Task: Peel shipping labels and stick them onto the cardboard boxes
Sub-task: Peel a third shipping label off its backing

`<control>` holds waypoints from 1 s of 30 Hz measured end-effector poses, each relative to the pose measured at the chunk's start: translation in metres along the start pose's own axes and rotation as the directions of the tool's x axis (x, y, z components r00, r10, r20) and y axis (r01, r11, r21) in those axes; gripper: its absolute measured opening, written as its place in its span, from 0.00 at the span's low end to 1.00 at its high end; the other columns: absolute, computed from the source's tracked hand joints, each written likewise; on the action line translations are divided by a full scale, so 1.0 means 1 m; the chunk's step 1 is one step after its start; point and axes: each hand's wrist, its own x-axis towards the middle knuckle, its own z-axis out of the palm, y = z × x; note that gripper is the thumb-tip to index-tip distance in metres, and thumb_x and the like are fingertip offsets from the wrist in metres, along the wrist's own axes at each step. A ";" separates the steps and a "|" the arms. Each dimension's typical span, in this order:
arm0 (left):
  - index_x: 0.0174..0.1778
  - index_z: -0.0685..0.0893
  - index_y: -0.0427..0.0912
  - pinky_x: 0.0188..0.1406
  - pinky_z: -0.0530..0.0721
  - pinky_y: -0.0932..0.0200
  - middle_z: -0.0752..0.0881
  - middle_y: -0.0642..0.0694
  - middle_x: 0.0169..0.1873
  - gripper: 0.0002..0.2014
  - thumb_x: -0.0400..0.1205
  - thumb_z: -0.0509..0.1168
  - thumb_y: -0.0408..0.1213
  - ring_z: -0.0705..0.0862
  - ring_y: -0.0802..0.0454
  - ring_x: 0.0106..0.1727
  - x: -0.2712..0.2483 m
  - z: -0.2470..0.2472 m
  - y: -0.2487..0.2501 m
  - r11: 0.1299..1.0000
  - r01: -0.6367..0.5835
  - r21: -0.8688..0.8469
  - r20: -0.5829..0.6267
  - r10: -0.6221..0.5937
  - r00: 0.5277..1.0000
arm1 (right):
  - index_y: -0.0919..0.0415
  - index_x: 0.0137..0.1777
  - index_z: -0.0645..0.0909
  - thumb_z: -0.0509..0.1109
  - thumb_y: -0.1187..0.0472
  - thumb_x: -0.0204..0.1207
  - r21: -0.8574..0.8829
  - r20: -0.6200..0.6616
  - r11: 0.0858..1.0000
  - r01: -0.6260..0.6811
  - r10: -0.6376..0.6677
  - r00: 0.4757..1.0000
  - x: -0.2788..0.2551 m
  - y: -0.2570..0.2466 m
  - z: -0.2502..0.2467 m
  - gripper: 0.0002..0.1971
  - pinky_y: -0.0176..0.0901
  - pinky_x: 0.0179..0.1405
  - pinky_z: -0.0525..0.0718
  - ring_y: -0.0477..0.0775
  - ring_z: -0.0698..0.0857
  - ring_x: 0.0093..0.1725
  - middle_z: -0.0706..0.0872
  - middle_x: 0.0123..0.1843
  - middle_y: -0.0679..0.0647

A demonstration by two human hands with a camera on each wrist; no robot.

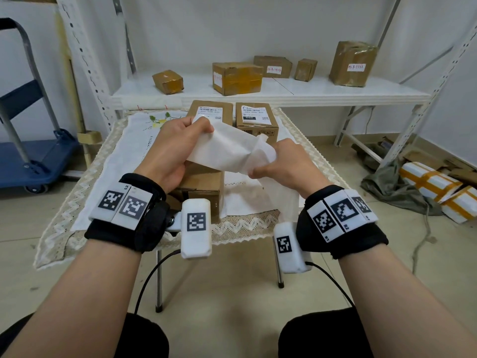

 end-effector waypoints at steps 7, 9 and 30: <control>0.47 0.87 0.45 0.39 0.86 0.56 0.90 0.45 0.44 0.04 0.83 0.67 0.35 0.88 0.51 0.43 -0.001 0.001 0.001 1.000 0.010 -0.007 0.000 -0.010 1.000 | 0.60 0.43 0.80 0.87 0.47 0.68 0.153 0.000 0.988 -0.018 0.018 1.000 -0.006 -0.004 0.000 0.22 0.42 0.31 0.71 0.53 0.81 0.40 0.82 0.41 0.52; 0.46 0.87 0.45 0.45 0.86 0.53 0.90 0.44 0.44 0.04 0.83 0.67 0.35 0.87 0.50 0.44 -0.002 0.000 0.002 1.000 0.011 -0.010 -0.005 -0.011 1.000 | 0.67 0.51 0.85 0.87 0.48 0.68 0.175 -0.002 0.985 -0.009 0.010 1.000 -0.003 -0.004 0.001 0.24 0.43 0.35 0.77 0.58 0.86 0.46 0.87 0.47 0.58; 0.37 0.85 0.48 0.36 0.85 0.61 0.89 0.51 0.35 0.09 0.83 0.67 0.36 0.86 0.54 0.39 -0.001 -0.003 0.003 0.999 0.001 -0.033 -0.077 -0.003 0.997 | 0.75 0.46 0.87 0.88 0.49 0.66 0.298 0.066 0.952 -0.071 0.053 0.996 -0.003 0.002 -0.004 0.27 0.44 0.38 0.80 0.56 0.86 0.37 0.88 0.39 0.59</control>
